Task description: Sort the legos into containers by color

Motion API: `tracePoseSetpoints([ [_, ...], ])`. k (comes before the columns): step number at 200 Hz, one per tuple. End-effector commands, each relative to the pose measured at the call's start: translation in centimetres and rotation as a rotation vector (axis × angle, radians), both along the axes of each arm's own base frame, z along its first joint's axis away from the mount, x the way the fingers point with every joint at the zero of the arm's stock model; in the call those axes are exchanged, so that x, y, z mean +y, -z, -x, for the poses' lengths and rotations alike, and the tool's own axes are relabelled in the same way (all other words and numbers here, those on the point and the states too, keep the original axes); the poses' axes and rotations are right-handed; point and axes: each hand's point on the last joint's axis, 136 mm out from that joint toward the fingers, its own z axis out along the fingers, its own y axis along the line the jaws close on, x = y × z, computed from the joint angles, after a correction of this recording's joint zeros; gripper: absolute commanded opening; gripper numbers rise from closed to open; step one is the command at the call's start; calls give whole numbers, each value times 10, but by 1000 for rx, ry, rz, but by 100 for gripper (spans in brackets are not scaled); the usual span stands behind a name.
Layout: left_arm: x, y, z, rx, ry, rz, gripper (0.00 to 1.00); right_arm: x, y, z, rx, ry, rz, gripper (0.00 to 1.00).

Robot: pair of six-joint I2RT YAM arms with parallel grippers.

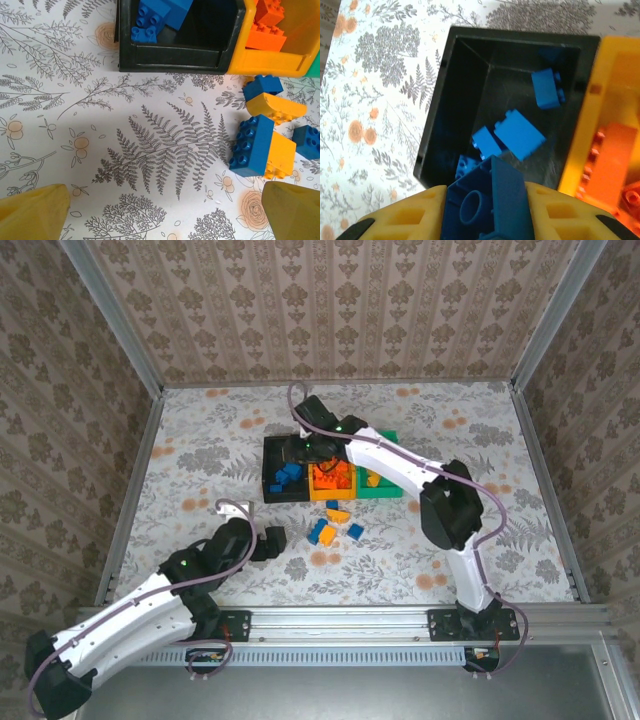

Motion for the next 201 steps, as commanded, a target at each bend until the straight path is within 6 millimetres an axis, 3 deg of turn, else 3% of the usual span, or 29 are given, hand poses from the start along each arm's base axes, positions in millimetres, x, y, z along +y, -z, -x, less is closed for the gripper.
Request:
tracePoseSetpoints([
  [1, 0, 2, 0, 12, -6, 11, 100, 12, 2, -15, -19, 15, -19, 36],
  [18, -2, 1, -1, 13, 5, 0, 100, 19, 4, -20, -12, 16, -36, 50],
  [35, -4, 2, -2, 16, 19, -12, 100, 24, -13, -29, -58, 26, -81, 60],
  [65, -16, 0, -6, 13, 58, -6, 100, 15, -48, -26, -116, 44, -119, 66],
  [101, -51, -2, -18, 28, 160, 9, 100, -21, -75, -2, -170, 80, -162, 67],
  [161, -123, 22, -43, 119, 318, 24, 96, -101, -52, 59, -149, 150, -138, 68],
  [201, -126, 46, -45, 181, 320, -37, 92, -141, -46, 82, -151, 208, -145, 68],
])
